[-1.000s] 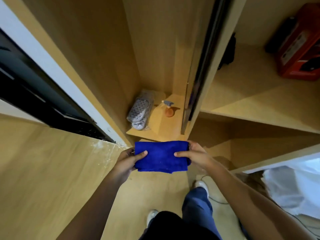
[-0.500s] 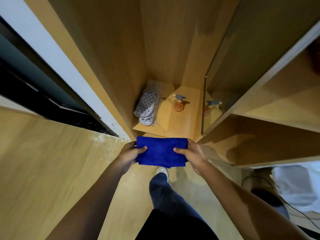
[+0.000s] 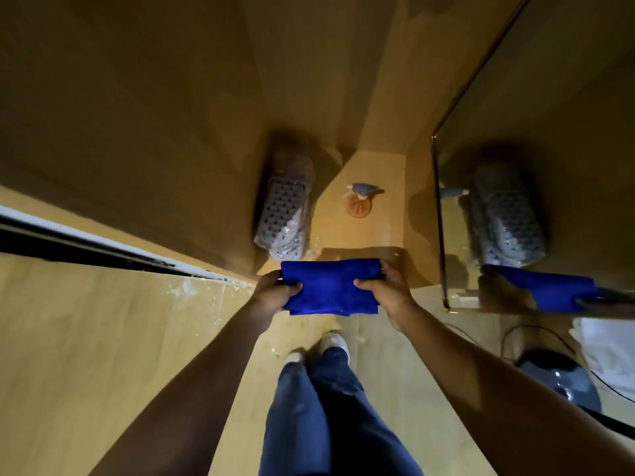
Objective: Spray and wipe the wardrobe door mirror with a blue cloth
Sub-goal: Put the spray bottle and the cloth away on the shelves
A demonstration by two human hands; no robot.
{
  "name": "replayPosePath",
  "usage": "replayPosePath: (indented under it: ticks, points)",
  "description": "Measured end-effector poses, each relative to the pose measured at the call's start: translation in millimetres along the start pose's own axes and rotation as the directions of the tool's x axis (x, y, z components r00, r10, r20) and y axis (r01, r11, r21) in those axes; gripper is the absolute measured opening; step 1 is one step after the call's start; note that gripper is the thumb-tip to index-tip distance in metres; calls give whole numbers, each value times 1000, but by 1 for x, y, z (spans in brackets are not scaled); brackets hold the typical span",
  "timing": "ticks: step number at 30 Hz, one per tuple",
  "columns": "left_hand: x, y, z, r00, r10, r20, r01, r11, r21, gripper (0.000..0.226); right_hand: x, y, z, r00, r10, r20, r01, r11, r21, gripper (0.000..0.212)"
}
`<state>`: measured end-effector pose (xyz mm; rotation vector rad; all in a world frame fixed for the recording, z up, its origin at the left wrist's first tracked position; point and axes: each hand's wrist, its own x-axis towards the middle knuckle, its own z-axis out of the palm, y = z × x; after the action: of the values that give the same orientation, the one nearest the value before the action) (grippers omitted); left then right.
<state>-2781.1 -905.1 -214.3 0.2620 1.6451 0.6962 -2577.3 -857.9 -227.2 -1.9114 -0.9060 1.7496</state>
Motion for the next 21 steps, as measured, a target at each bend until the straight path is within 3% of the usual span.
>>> replayPosePath:
  ticks: [8, 11, 19, 21]
  points:
    - [124, 4, 26, 995, 39, 96, -53, 987, 155, 36, 105, 33, 12, 969, -56, -242, 56, 998, -4, 45]
    - [173, 0, 38, 984, 55, 171, -78, 988, 130, 42, 152, 45, 16, 951, -80, -298, 73, 997, -34, 50]
    - [285, -14, 82, 994, 101, 42, -107, 976, 191, 36, 262, 78, 17, 912, -138, -385, 129, 990, -50, 55]
    - [307, -20, 87, 980, 173, 99, -191, 958, 216, 36, 284, 88, 13, 902, -148, -407, 121, 988, -91, 58]
